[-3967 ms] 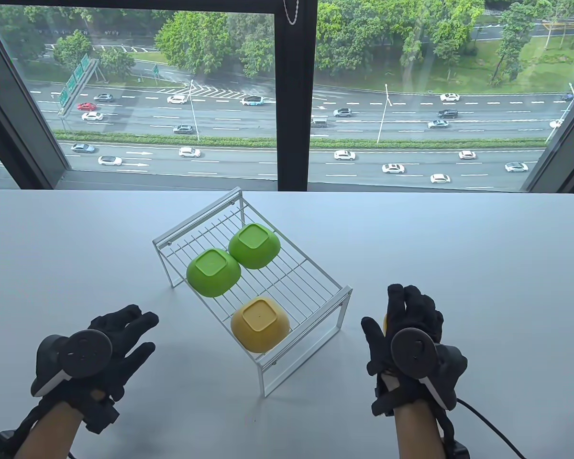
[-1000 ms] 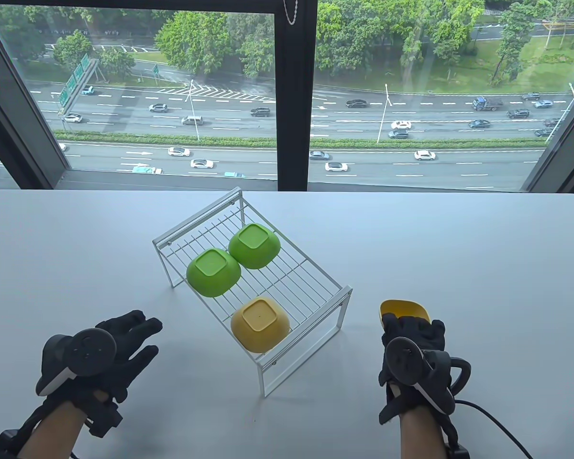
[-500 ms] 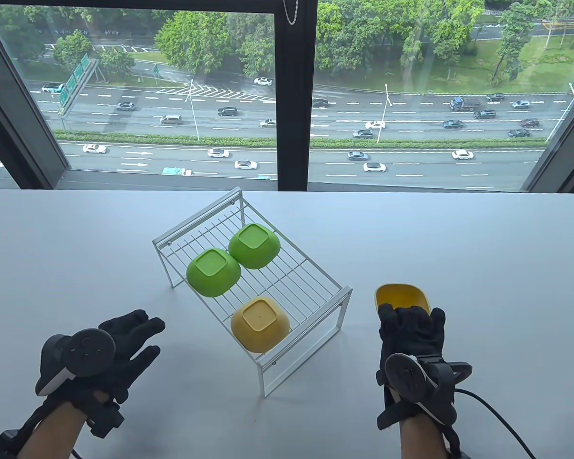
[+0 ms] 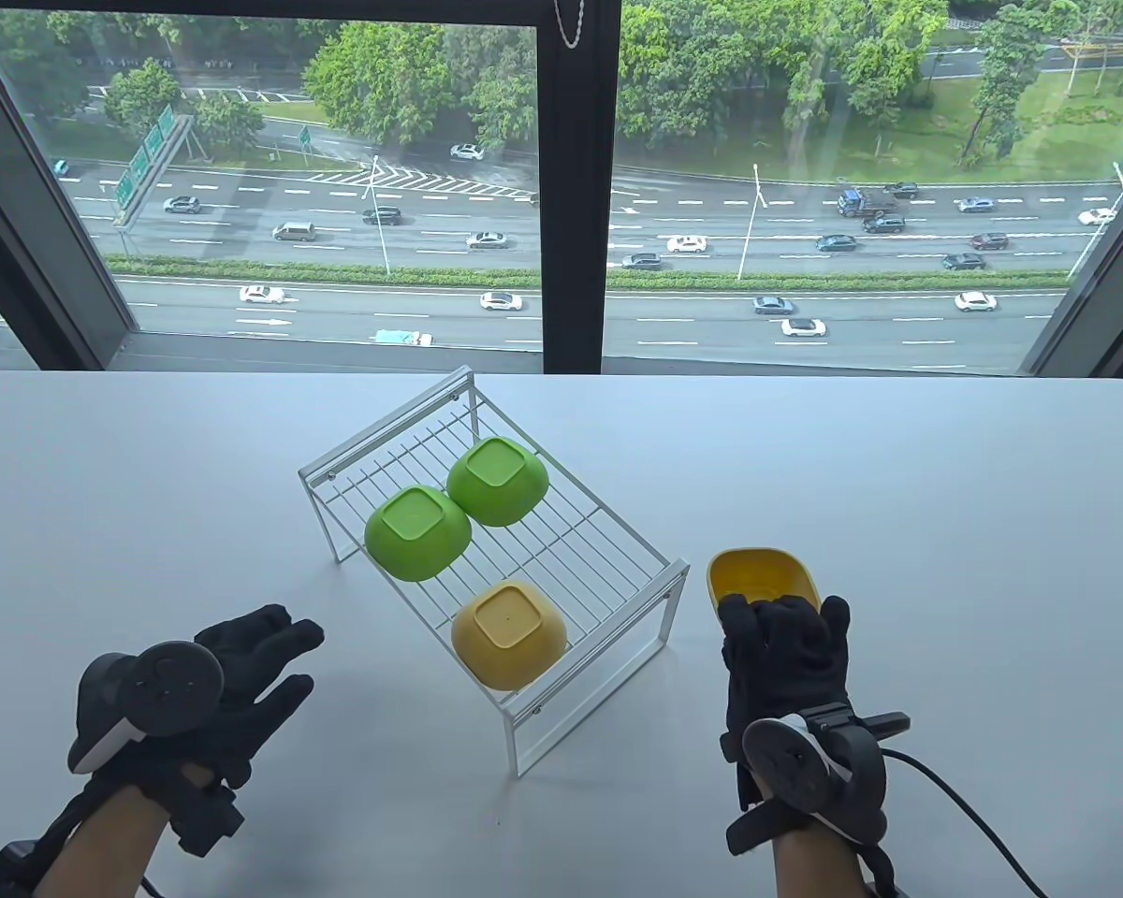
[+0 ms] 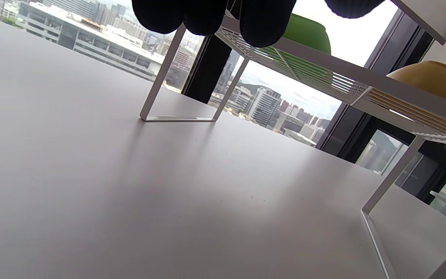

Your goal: Flip small dish upside down onto kitchen shelf

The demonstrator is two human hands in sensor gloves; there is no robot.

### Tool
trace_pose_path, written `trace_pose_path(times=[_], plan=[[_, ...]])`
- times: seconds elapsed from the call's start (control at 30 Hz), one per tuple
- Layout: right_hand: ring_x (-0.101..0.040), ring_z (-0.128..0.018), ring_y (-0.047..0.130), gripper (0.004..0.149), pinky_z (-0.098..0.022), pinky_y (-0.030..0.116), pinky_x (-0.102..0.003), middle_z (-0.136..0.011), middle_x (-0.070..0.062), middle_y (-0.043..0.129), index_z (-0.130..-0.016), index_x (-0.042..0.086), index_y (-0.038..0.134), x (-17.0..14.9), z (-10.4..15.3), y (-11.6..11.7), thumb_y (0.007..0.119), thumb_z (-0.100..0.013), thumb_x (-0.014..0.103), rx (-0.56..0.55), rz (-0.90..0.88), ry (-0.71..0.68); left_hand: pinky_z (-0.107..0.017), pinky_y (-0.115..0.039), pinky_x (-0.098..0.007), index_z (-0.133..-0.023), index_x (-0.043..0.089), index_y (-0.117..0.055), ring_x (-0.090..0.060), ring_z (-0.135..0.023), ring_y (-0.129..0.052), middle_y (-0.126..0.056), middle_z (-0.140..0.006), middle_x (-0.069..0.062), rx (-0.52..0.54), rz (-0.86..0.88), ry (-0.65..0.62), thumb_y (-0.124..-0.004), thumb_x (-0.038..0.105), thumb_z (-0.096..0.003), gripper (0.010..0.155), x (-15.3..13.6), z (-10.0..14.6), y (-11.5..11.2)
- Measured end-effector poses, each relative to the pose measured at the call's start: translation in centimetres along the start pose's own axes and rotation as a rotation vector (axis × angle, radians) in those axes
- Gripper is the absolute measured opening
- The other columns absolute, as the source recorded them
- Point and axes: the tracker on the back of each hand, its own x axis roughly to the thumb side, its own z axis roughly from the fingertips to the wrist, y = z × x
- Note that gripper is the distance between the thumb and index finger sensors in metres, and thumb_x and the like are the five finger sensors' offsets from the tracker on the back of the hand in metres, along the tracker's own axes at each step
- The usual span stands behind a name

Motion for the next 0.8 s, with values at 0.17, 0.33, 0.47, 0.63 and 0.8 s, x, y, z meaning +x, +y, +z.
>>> trace_pose_path(times=[0.17, 0.33, 0.47, 0.63, 0.8], plan=[[-0.036, -0.083, 0.071, 0.047, -0.071, 0.053, -0.066, -0.084, -0.008, 0.081, -0.095, 0.023, 0.071, 0.6, 0.0, -0.6, 0.072, -0.048, 0.029, -0.044, -0.042, -0.048, -0.077, -0.043, -0.072, -0.107, 0.032, -0.065, -0.042, -0.104, -0.057, -0.052, -0.118, -0.009, 0.003, 0.006, -0.001, -0.062, 0.058, -0.0458, 0.067, 0.0, 0.0, 0.1], [-0.036, -0.083, 0.071, 0.047, -0.07, 0.053, -0.066, -0.084, -0.008, 0.08, -0.095, 0.023, 0.069, 1.3, 0.0, -1.0, 0.071, -0.049, 0.029, -0.089, -0.075, -0.089, -0.077, -0.043, -0.072, -0.107, 0.032, -0.065, -0.042, -0.104, -0.057, -0.052, -0.118, -0.009, 0.007, 0.015, 0.002, -0.061, 0.058, -0.0458, 0.066, 0.0, 0.0, 0.2], [-0.036, -0.083, 0.07, 0.048, -0.07, 0.054, -0.066, -0.085, -0.008, 0.078, -0.096, 0.022, 0.067, 1.7, 0.0, -1.2, 0.069, -0.049, 0.03, -0.107, -0.14, -0.128, -0.077, -0.043, -0.072, -0.107, 0.032, -0.065, -0.042, -0.104, -0.057, -0.052, -0.118, -0.009, 0.019, 0.019, -0.008, -0.061, 0.058, -0.0458, 0.066, 0.0, 0.0, 0.3], [-0.035, -0.083, 0.069, 0.048, -0.069, 0.057, -0.066, -0.085, -0.008, 0.077, -0.097, 0.021, 0.063, 2.0, 0.0, -1.5, 0.067, -0.05, 0.031, -0.129, -0.173, -0.135, -0.077, -0.043, -0.072, -0.107, 0.032, -0.065, -0.042, -0.104, -0.057, -0.052, -0.117, -0.009, 0.031, 0.021, -0.023, -0.061, 0.058, -0.0458, 0.066, 0.2, 0.1, 0.5], [-0.035, -0.084, 0.067, 0.049, -0.069, 0.058, -0.065, -0.086, -0.007, 0.074, -0.098, 0.02, 0.058, 2.1, 0.0, -1.8, 0.065, -0.052, 0.034, -0.13, -0.211, -0.128, -0.077, -0.043, -0.072, -0.107, 0.032, -0.065, -0.041, -0.104, -0.057, -0.052, -0.118, -0.009, 0.027, 0.031, -0.042, -0.062, 0.058, -0.0459, 0.067, 0.2, 0.2, 0.6]])
